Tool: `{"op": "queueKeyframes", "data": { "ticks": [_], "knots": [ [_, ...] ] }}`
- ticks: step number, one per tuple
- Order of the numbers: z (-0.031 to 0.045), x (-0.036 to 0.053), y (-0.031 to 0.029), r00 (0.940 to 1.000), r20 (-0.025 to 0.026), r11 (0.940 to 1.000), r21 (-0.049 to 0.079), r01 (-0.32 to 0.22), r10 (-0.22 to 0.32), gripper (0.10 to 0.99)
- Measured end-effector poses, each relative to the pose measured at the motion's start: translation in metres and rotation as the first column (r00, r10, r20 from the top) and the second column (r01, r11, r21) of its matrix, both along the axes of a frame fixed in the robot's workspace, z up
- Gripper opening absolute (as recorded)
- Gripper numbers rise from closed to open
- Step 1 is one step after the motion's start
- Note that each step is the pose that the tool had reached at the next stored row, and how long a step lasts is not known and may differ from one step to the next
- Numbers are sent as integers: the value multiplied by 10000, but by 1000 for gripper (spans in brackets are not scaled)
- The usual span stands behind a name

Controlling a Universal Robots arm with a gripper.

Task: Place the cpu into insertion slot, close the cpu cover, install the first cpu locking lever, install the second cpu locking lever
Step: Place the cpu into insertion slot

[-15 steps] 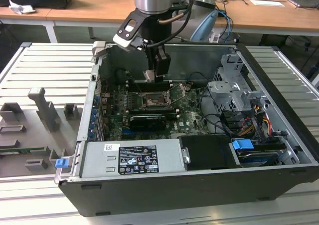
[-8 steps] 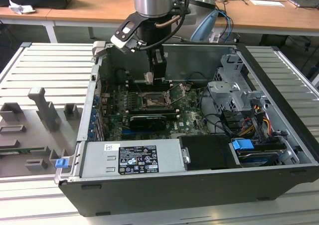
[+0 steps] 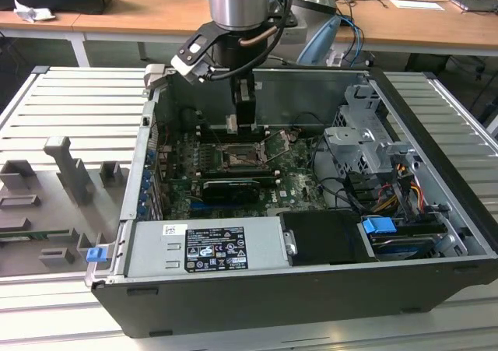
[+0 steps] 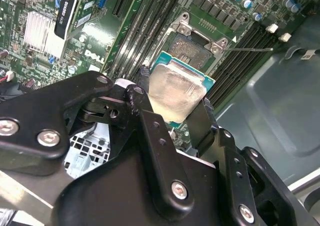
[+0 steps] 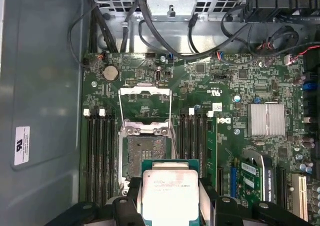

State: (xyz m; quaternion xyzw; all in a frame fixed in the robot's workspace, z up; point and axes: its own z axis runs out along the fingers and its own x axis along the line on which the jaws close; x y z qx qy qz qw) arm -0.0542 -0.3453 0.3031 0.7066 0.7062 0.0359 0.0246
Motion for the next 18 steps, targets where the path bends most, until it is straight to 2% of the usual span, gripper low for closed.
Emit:
{"op": "queueKeyframes", "data": {
  "ticks": [7,10,13,15,16,18],
  "knots": [
    [-24,43,0,10000,1,10000,-1,0,0,541],
    [-45,62,1,9997,-1,9997,-6,261,-261,541],
    [-99,71,5,9995,-1,9995,-5,317,-317,541],
    [-139,72,7,10000,-1,10000,-6,86,-86,541],
    [-166,72,7,9997,-1,9997,-6,-240,240,541],
    [-194,72,8,9995,0,9995,-5,-319,319,541]
  ]
}}
